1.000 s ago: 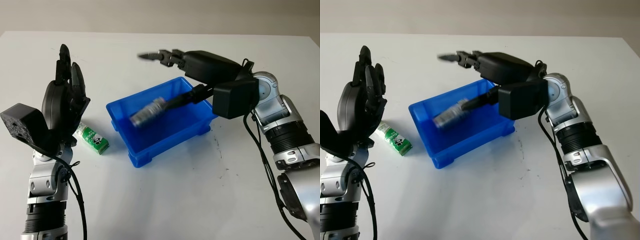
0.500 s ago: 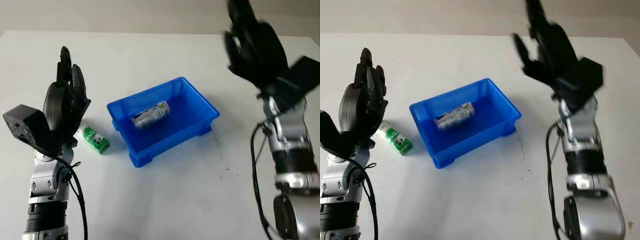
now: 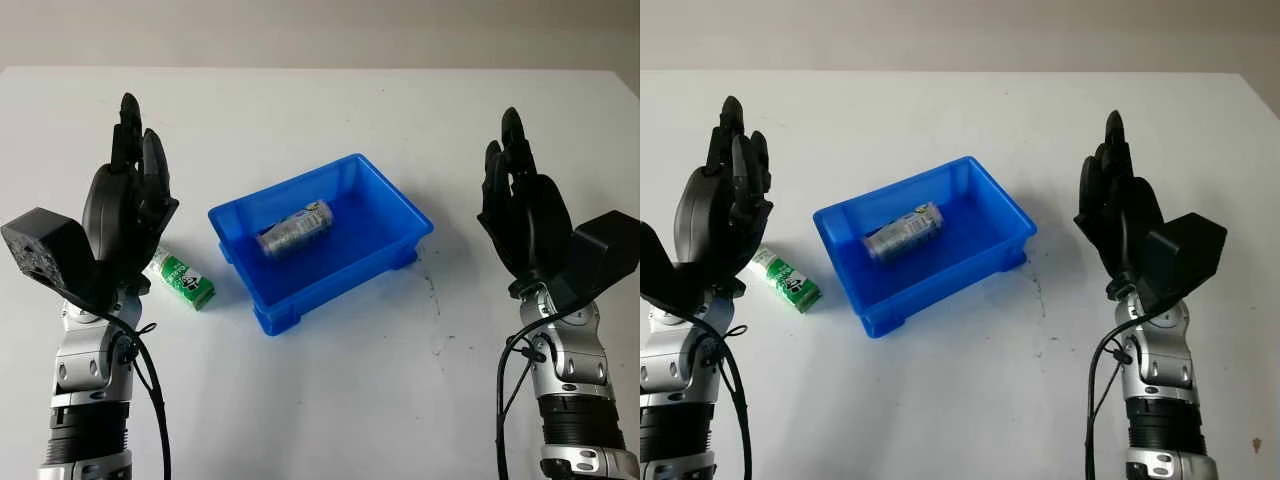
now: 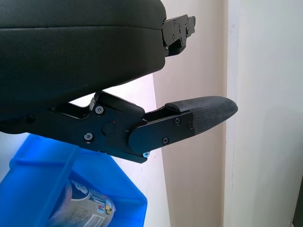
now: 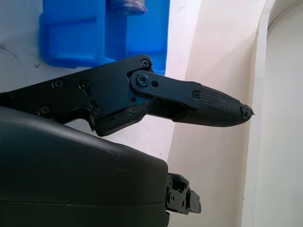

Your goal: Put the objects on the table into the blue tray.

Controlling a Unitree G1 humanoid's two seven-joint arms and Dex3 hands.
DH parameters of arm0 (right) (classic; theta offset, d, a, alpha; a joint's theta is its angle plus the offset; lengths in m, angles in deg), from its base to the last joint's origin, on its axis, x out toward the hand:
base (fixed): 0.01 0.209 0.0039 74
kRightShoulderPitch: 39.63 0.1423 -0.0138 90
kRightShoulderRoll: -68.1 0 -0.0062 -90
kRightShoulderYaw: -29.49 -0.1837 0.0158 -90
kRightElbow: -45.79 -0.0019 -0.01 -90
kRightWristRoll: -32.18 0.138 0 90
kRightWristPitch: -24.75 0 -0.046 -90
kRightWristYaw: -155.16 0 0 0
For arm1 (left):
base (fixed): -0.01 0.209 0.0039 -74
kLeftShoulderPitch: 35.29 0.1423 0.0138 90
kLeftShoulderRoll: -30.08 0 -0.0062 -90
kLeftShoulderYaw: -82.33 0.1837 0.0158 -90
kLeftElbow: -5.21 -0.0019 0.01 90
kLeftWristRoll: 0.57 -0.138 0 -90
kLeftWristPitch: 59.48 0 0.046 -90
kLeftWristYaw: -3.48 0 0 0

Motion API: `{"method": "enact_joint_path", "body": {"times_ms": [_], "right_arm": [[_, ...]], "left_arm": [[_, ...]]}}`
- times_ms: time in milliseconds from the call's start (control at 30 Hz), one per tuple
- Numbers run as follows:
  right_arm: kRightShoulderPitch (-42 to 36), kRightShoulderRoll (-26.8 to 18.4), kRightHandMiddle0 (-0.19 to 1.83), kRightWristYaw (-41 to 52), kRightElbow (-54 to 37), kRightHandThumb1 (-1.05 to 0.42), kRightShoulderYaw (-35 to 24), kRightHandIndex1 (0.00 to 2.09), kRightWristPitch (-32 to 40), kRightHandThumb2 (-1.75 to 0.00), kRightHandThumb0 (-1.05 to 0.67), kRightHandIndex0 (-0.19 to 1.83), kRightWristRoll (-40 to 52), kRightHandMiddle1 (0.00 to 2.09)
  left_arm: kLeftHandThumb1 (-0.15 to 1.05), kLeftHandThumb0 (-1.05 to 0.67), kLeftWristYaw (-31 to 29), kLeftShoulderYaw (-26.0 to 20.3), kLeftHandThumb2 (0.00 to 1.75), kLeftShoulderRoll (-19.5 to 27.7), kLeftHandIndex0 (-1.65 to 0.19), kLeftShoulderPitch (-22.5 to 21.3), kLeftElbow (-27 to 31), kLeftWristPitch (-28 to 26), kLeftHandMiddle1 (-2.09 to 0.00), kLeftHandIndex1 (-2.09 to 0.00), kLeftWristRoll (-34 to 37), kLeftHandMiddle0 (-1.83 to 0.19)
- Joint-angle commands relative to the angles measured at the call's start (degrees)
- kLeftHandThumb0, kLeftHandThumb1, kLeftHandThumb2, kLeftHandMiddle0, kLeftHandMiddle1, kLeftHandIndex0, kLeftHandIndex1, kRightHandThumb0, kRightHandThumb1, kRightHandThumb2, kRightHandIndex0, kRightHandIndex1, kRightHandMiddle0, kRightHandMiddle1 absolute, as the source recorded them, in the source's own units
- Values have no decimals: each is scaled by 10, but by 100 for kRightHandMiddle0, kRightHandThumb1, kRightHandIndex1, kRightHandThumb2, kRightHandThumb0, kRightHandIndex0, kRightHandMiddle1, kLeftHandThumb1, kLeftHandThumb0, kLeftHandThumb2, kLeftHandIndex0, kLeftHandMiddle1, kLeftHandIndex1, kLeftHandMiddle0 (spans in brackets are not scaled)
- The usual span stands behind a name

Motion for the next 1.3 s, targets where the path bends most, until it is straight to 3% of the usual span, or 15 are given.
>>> {"method": "enact_joint_path", "body": {"times_ms": [0, 300, 400, 567, 633, 733, 833, 900, 1033, 1133, 1267], "right_arm": [[-2, 4, -19, -2, -12, -105, 2, 0, 4, -70, -78, -19, -3, 0], [10, 10, -19, -4, -8, -105, 4, 0, 7, -72, -77, -19, -4, 0], [10, 10, -19, -3, -10, -105, 5, 0, 9, -72, -78, -19, -5, 0], [7, 8, -19, -1, -19, -105, 5, 0, 15, -72, -78, -19, -4, 0], [7, 8, -19, 0, -17, -105, 4, 0, 15, -72, -79, -19, -3, 0], [8, 11, -19, 4, -17, -105, 4, 0, 19, -71, -79, -19, 1, 0], [10, 13, -19, 5, -15, -105, 5, 0, 20, -71, -79, -19, 3, 0], [12, 13, -19, 6, -13, -105, 5, 0, 23, -71, -78, -19, 3, 0], [22, 12, -19, 17, 3, -105, 4, 0, 14, -71, -78, -19, 7, 0], [27, 13, -19, 18, 9, -105, 3, 0, 10, -71, -78, -19, 4, 0], [27, 12, -19, 19, 9, -105, 2, 0, 7, -71, -79, -19, 4, 0]], "left_arm": [[105, -75, 0, -3, 67, 5, 19, -5, 5, -3, 0, 0, 4, 19], [105, -72, -4, -13, 61, 27, 19, -2, 11, -11, 0, 0, 0, 19], [105, -65, -28, -23, 49, 88, 19, -6, 9, 10, 0, 0, -29, 19], [103, -75, -105, -39, 15, 238, 16, -24, 10, 11, -5, -3, -75, 17], [96, -73, -128, -43, 6, 294, 11, -29, 18, -14, -6, -6, -96, 14], [85, -74, -158, -22, 3, 401, 1, -19, 31, -15, -8, -9, -193, 5], [79, -71, -212, -1, 4, 466, -6, -15, 36, -15, -7, -9, -237, -2], [78, -66, -249, 17, 5, 505, -6, -11, 31, 16, -6, -8, -258, -2], [77, -58, -271, 64, 5, 549, -8, -14, -6, 156, -6, -7, -310, -3], [78, -58, -247, 98, 5, 549, -6, -34, -28, 220, -6, -5, -366, -2], [80, -58, -232, 134, 6, 540, -2, -59, -47, 255, -5, -4, -420, 0]]}}
